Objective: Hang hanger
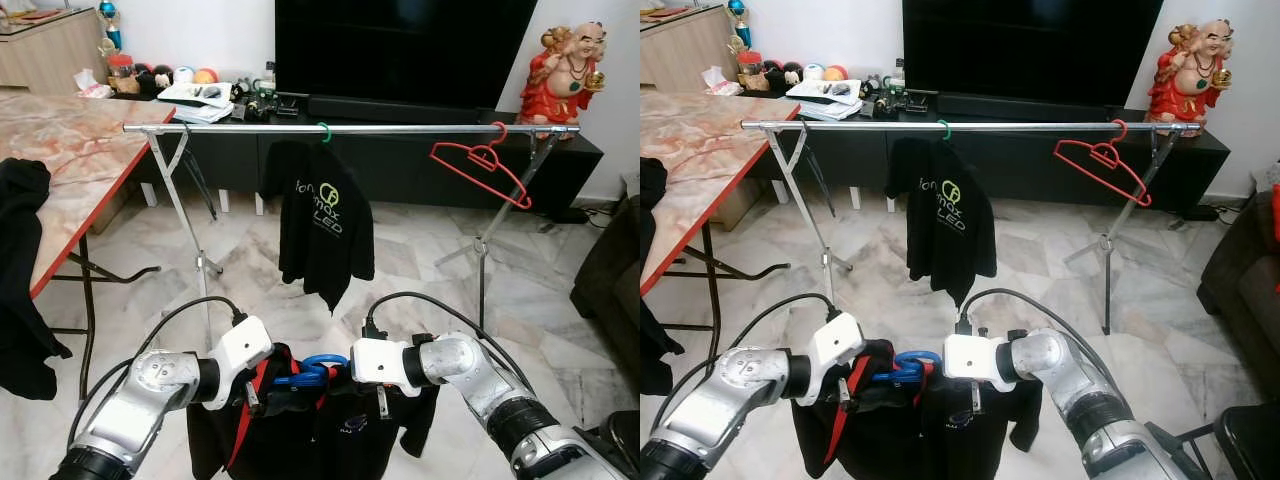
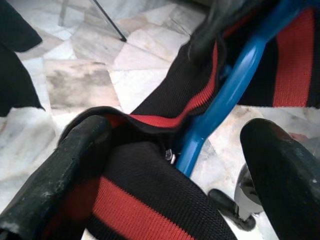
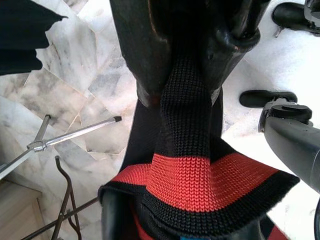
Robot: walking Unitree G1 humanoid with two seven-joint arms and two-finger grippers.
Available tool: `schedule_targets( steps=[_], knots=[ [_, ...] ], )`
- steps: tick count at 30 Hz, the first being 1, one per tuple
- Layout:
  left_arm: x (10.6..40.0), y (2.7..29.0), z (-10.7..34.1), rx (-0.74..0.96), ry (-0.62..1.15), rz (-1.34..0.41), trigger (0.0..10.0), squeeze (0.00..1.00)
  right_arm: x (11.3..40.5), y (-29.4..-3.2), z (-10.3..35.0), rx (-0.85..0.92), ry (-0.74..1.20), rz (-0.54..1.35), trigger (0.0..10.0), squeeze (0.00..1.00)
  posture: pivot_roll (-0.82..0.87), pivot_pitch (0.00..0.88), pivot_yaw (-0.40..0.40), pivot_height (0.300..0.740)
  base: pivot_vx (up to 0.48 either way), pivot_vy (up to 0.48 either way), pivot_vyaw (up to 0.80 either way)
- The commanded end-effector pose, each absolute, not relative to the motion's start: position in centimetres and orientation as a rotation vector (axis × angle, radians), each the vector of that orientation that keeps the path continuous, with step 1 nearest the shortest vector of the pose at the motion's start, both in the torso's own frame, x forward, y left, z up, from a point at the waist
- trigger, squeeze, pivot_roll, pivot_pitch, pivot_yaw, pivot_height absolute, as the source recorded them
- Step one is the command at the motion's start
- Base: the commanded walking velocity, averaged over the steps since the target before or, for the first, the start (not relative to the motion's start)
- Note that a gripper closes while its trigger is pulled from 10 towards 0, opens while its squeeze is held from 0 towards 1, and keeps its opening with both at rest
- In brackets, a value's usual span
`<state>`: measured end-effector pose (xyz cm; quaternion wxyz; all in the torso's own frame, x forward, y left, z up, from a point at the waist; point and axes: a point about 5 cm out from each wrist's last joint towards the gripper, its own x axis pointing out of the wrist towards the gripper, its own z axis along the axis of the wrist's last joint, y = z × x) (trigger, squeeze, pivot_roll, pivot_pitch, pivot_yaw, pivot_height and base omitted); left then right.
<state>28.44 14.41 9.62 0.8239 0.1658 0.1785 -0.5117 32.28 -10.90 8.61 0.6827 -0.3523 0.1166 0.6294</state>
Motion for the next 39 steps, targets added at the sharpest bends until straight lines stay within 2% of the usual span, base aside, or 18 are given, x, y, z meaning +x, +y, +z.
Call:
schedule_targets(
  steps=[1, 10, 11, 12, 13, 14, 15, 23, 39],
  knots=[
    [28.6, 13.6, 9.9, 0.375, 0.363, -1.113, 10.0, 0.0, 32.4, -10.7, 9.3, -0.771, 0.21, 1.403, 0.0, 0.0, 0.07, 0.0, -0.089, 0.74, 0.0, 0.0, 0.0],
    [28.5, 12.1, 9.7, 0.358, 0.353, -1.147, 10.0, 0.0, 32.4, -10.5, 9.3, -0.768, 0.204, 1.404, 0.0, 0.0, 0.07, 0.0, -0.087, 0.74, 0.0, 0.0, 0.0],
    [28.5, 12.1, 9.7, 0.355, 0.352, -1.148, 9.5, 0.0, 32.4, -10.5, 9.3, -0.768, 0.204, 1.403, 0.0, 0.0, 0.07, 0.0, -0.087, 0.74, 0.0, 0.0, 0.0],
    [28.5, 12.0, 9.7, 0.352, 0.351, -1.151, 7.3, 0.0, 32.4, -10.4, 9.3, -0.767, 0.203, 1.402, 0.0, 0.0, 0.07, 0.0, -0.087, 0.74, 0.0, 0.0, 0.0],
    [28.5, 12.0, 9.7, 0.351, 0.351, -1.152, 4.1, 0.0, 32.4, -10.4, 9.3, -0.767, 0.203, 1.402, 0.0, 0.0, 0.07, 0.0, -0.087, 0.74, 0.0, 0.0, 0.0],
    [28.5, 11.9, 9.7, 0.348, 0.35, -1.155, 0.3, 0.0, 32.4, -10.4, 9.3, -0.767, 0.203, 1.4, 0.0, 0.0, 0.07, 0.0, -0.085, 0.74, 0.0, 0.0, 0.0],
    [28.5, 11.9, 9.8, 0.346, 0.35, -1.158, 0.0, 0.0, 32.4, -10.4, 9.3, -0.767, 0.204, 1.398, 0.0, 0.0, 0.07, 0.0, -0.085, 0.74, 0.0, 0.0, 0.0],
    [28.3, 12.3, 9.1, 0.411, 0.397, -1.168, 0.0, 0.0, 32.5, -10.4, 9.4, -0.767, 0.203, 1.389, 0.0, 0.0, 0.07, 0.0, -0.085, 0.74, 0.0, 0.0, 0.0],
    [28.6, 12.2, 8.9, 0.415, 0.396, -1.146, 0.0, 0.0, 32.7, -10.6, 9.5, -0.765, 0.205, 1.372, 0.0, 0.0, 0.07, 0.0, -0.083, 0.74, 0.0, 0.0, 0.0]
  ],
)
